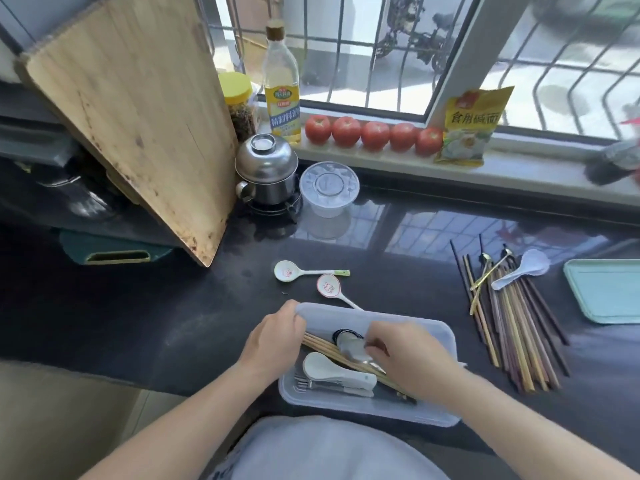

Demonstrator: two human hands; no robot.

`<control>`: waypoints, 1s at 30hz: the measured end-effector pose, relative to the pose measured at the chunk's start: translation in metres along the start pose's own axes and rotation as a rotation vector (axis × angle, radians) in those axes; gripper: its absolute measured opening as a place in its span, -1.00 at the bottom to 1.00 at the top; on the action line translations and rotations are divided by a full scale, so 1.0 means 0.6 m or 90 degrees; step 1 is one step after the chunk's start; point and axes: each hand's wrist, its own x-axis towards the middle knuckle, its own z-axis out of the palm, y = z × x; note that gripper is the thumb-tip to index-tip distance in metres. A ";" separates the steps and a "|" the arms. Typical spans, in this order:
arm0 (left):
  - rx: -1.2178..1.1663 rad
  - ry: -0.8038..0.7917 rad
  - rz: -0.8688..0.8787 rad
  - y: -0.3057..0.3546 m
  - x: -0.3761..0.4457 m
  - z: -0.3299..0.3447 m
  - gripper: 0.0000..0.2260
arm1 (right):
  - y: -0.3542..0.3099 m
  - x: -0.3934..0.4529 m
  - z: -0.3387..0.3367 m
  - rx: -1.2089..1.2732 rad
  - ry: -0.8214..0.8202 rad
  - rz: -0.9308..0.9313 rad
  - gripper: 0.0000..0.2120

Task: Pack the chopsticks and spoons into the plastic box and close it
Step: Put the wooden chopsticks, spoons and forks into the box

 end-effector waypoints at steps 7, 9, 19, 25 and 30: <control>-0.017 0.003 0.004 0.006 -0.004 -0.004 -0.81 | 0.028 0.042 0.089 -0.177 -0.008 0.072 -0.88; -0.021 0.001 0.005 0.007 -0.005 -0.003 -0.81 | 0.024 0.029 0.081 -0.189 0.037 0.041 -0.82; -0.025 -0.014 0.015 0.001 -0.002 -0.004 -0.79 | 0.010 0.181 -0.048 -0.055 0.091 0.048 -0.90; -0.016 -0.018 0.036 -0.005 0.003 -0.001 -0.84 | 0.027 0.278 0.016 -0.234 -0.212 0.088 -0.70; -0.007 -0.028 0.043 -0.006 0.006 -0.003 -0.87 | 0.025 0.287 0.023 -0.332 -0.192 0.009 -0.92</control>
